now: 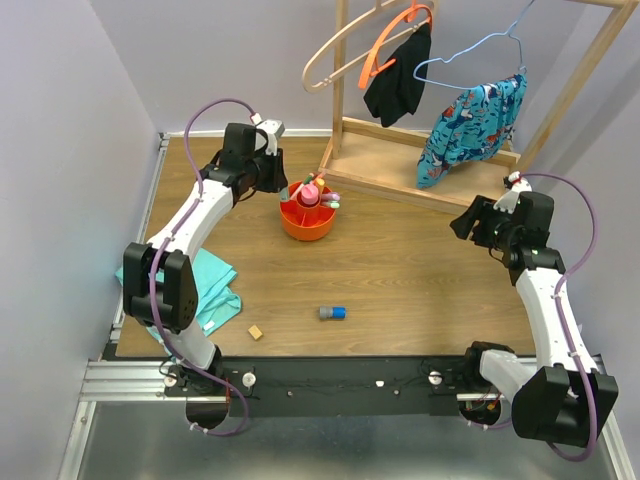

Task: Sort the stationery into containers
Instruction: Place the stationery in the storage box.

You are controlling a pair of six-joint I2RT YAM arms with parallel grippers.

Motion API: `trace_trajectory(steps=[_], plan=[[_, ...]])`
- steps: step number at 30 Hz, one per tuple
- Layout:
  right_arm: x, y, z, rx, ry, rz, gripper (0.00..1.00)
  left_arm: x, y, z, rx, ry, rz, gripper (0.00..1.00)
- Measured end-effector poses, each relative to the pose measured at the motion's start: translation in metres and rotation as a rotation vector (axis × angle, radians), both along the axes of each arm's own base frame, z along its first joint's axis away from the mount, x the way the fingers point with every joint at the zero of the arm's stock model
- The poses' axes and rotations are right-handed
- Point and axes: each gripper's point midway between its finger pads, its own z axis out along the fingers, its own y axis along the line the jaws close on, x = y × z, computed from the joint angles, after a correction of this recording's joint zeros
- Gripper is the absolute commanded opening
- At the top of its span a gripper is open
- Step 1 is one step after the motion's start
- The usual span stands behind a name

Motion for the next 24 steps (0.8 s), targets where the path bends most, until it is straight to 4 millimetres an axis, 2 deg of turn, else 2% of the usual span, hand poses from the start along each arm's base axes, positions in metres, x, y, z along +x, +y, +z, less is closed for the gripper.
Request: trace_trajectory(steps=[5,10,13,17,24], plan=[[0.000,-0.001,0.000,-0.002,0.000,-0.003,0.70,0.003,-0.001,-0.004,-0.008,0.000,0.008,0.09],[0.000,-0.001,0.000,-0.004,0.001,-0.006,0.71,0.002,-0.001,-0.011,-0.013,0.015,0.015,0.14],[0.000,-0.002,0.000,-0.006,0.001,-0.008,0.71,-0.002,0.000,-0.020,-0.011,0.039,0.018,0.20],[0.000,-0.002,0.000,-0.006,0.001,-0.009,0.71,-0.006,0.001,-0.028,-0.009,0.061,0.021,0.34],[0.000,-0.002,0.000,-0.006,0.001,-0.009,0.71,-0.007,0.001,-0.028,-0.009,0.063,0.022,0.43]])
